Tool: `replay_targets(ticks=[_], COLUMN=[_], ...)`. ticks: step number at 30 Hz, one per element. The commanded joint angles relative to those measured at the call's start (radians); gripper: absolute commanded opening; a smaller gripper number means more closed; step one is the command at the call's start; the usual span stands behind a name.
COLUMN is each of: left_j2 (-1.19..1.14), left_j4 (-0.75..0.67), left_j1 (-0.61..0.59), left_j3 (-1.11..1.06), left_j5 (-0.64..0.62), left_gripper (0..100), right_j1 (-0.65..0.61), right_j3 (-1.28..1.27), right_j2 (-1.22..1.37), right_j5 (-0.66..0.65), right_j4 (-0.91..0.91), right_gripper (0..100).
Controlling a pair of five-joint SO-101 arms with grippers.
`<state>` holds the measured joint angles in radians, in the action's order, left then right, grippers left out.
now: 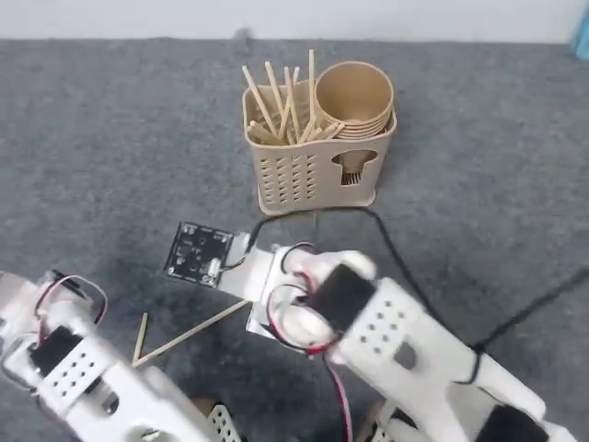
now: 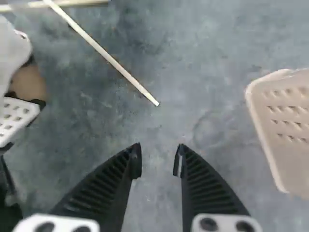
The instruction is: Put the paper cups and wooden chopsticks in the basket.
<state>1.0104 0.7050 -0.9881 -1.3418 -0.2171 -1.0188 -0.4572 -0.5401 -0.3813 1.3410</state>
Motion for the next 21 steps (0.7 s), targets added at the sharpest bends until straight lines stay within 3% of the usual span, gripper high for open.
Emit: replay_targets(ticks=[1,6,12,21], left_j2=[-0.081,-0.442,-0.839,-0.945], left_j4=[-0.018,-0.066,-0.012,0.051], left_j1=[-0.006,-0.025,-0.058,-0.054], left_j3=[0.073,0.243,0.504,0.591], left_j5=[0.009,0.005,0.0,0.0], left_gripper=[12,12,12,12], right_j1=[-0.018,-0.038,-0.033,-0.05], right_j3=[-0.092,-0.13,-0.127,-0.052], right_j2=[0.027,0.154,0.335,0.499], right_j5=[-0.051,-0.083,-0.149,-0.187], right_j4=[-0.159,-0.249,-0.358,-0.437], right_gripper=[12.1,12.1,12.1,12.1])
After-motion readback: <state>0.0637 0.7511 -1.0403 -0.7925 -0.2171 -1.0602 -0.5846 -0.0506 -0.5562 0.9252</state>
